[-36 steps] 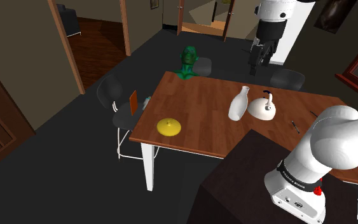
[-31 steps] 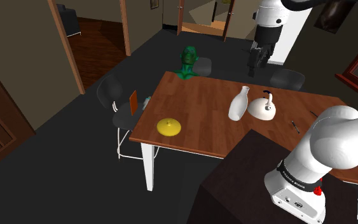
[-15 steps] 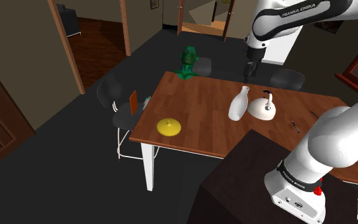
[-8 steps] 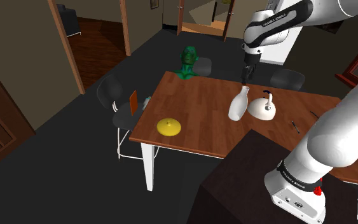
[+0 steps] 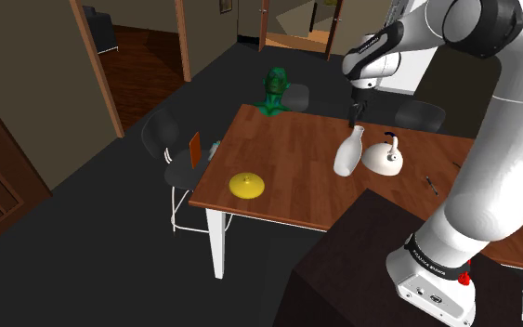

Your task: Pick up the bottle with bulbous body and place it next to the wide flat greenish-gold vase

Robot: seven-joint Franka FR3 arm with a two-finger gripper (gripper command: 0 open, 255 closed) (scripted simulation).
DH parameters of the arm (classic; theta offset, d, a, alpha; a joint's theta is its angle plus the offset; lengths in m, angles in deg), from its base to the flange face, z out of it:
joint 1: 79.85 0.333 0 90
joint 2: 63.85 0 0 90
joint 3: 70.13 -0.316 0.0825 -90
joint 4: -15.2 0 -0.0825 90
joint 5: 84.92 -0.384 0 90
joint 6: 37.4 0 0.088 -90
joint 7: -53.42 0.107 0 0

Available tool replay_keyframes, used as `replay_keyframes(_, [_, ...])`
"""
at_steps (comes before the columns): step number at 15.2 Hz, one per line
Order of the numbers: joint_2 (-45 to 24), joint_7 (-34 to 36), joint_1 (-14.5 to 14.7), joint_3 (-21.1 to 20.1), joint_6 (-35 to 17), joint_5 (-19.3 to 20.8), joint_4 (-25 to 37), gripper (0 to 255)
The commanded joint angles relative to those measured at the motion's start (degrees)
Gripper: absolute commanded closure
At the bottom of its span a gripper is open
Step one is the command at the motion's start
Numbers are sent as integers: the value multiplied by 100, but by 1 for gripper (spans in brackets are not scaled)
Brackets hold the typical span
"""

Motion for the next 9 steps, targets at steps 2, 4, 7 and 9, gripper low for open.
replay_keyframes(2, [-300, -214, -139, -34, -111, -173, 149, 0])
replay_keyframes(4, [-380, -245, -165, -53, -248, -219, 84, 0])
replay_keyframes(7, [-508, -295, -207, -85, -452, -293, -4, 0])
replay_keyframes(9, [-578, -323, -230, -104, -557, -335, -45, 0])
